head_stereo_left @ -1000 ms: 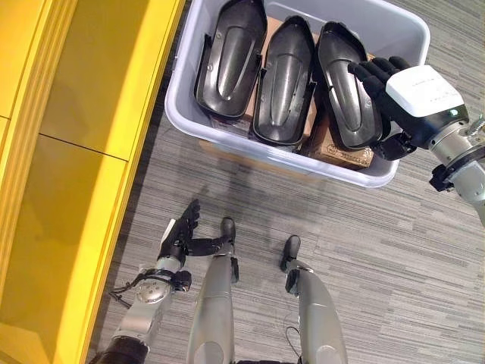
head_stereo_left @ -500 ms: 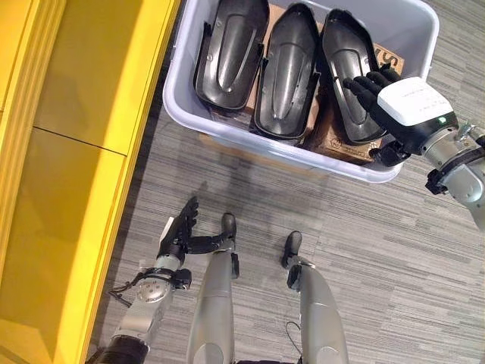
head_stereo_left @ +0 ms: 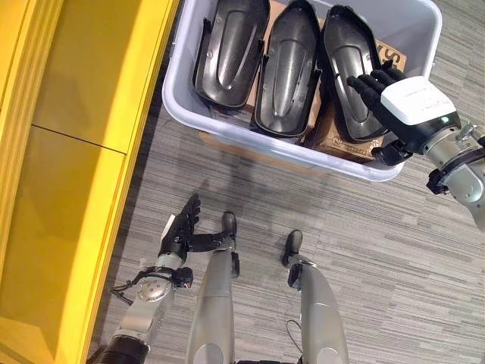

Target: Move parts from the plastic box to the shelf.

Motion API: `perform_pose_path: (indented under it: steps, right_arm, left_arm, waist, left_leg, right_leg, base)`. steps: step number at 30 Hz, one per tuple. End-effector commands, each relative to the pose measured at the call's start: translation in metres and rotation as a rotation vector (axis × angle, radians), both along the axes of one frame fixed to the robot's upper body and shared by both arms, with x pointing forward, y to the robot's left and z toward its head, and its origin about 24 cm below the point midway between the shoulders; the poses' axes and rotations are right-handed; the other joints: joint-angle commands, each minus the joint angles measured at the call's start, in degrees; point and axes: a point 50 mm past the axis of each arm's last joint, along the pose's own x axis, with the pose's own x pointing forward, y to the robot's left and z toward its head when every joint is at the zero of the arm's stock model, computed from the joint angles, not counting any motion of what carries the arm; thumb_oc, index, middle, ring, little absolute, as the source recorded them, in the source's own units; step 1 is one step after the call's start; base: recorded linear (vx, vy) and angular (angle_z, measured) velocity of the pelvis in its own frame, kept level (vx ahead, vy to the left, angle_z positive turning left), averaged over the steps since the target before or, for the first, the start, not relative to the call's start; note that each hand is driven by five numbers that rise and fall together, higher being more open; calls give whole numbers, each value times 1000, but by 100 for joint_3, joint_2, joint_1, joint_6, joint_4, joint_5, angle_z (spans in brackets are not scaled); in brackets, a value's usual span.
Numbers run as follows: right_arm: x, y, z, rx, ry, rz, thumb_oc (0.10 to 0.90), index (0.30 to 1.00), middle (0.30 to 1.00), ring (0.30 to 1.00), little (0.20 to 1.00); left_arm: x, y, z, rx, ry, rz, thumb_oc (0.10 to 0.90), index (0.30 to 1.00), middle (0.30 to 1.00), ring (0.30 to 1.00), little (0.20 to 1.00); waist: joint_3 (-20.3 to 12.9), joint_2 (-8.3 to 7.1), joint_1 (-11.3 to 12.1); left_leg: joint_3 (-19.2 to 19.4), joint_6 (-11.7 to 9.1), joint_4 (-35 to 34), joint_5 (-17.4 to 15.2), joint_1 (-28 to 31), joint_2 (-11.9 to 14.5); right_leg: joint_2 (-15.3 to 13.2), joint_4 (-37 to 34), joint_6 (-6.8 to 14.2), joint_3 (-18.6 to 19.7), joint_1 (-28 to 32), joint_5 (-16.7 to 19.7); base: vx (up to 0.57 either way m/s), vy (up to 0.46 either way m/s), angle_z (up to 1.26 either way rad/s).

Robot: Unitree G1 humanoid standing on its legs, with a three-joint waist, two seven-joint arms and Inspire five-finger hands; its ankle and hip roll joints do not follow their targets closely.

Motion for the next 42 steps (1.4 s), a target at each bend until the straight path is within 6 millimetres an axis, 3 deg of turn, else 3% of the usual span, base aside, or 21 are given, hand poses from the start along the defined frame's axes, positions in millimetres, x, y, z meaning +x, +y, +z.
perform_pose_path:
  steps: [1, 8, 28, 42]
  right_arm:
    - [-11, -7, 65, -66, -268, -33, 900, 1000, 1000, 1000, 1000]
    - [-8, -7, 70, -79, -283, -47, 900, 1000, 1000, 1000, 1000]
    - [9, -15, 47, -93, -196, -124, 900, 1000, 1000, 1000, 1000]
    - [22, -20, 57, -92, -227, -188, 900, 1000, 1000, 1000, 1000]
  left_arm:
    - [-7, -7, 18, 8, -111, -59, 900, 1000, 1000, 1000, 1000]
    - [-7, -5, 21, 3, -126, -45, 900, 1000, 1000, 1000, 1000]
    - [-6, -6, 27, -3, -157, -29, 900, 1000, 1000, 1000, 1000]
    - [-4, -3, 30, -10, -177, -3, 900, 1000, 1000, 1000, 1000]
  waist:
    - [-169, 132, 23]
    - [-124, 153, 45]
    - [-39, 319, 99]
    - [-38, 418, 148]
  left_leg:
    - [-678, -329, 482, -815, 114, 110]
    - [-666, -324, 475, -804, 78, 107]
    - [-696, -315, 504, -776, -81, -3]
    - [-711, -313, 552, -753, -298, -18]
  right_leg:
    - [-156, -124, 194, 152, 200, 171]
    - [-159, -100, 202, 158, 150, 169]
    - [-225, 103, 194, 134, 6, 83]
    - [-249, 260, 181, 136, -262, 54]
  base:
    - [0, 0, 0]
    - [0, 0, 0]
    - [2, 0, 1]
    - [0, 0, 1]
